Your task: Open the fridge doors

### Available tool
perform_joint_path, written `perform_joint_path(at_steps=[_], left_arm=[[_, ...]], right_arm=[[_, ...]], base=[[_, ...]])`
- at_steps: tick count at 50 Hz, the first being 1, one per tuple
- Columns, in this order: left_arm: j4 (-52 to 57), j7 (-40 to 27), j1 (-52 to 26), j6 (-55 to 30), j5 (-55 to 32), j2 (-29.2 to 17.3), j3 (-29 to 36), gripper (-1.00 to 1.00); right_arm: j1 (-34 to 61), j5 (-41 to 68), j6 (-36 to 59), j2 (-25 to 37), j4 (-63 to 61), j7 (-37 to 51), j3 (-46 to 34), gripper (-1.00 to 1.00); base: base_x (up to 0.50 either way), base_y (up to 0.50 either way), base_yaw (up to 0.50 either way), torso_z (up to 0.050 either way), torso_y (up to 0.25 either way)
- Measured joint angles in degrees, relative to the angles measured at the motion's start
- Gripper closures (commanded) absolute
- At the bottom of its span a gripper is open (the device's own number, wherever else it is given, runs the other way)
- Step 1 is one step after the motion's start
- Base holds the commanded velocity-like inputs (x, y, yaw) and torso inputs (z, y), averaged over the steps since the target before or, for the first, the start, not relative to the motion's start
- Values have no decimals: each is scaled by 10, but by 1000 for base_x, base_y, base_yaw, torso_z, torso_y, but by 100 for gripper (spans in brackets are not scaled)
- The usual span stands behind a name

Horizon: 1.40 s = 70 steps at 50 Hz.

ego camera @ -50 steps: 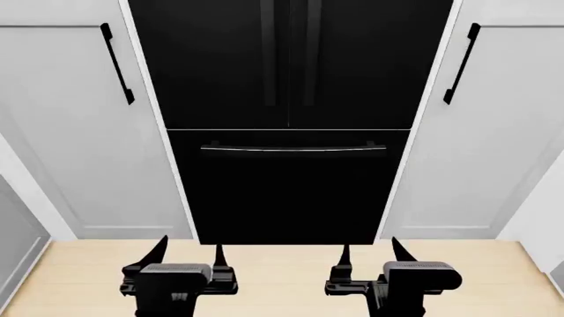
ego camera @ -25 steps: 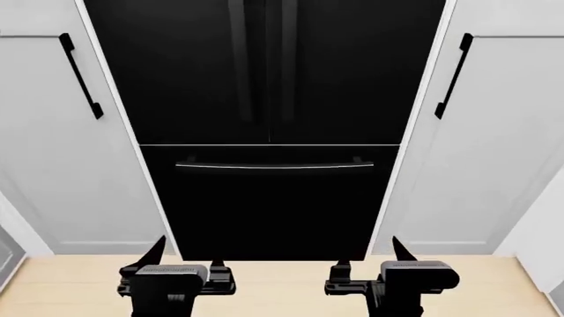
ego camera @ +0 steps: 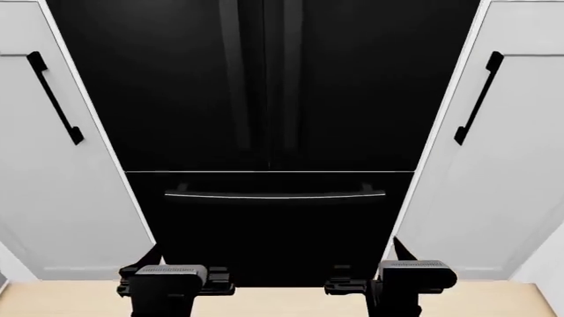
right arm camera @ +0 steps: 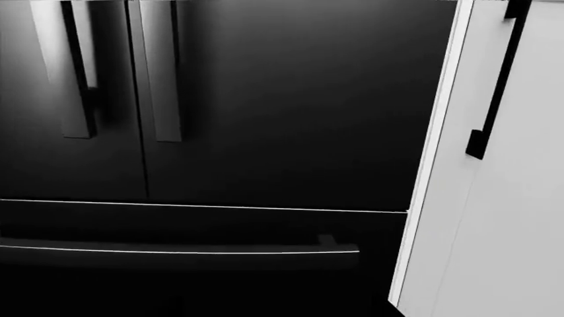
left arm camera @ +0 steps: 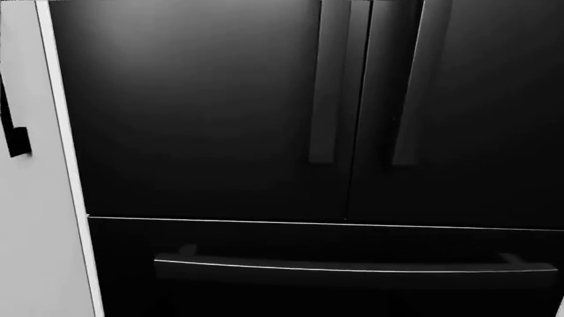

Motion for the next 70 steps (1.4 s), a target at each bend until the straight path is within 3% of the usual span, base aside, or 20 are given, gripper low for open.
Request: perform_joint_path(at_steps=[12,53,70], left_arm=[[-4,-7,-6,-3,-8,-3,8,-100],[-3,-20,-17,-15,-35,-20,31,-100],[-11,-24,-20,-11,-45,-22,37,-100]], right_arm=[[1,3,2,6,0,12,-8,-100],[5,28,2,21,0,34,-22,-100],[8,35,7,26,3,42,-29,-100]], base=[[301,35,0,0,0],[-2,64,0,0,0],[247,0,0,0,0]])
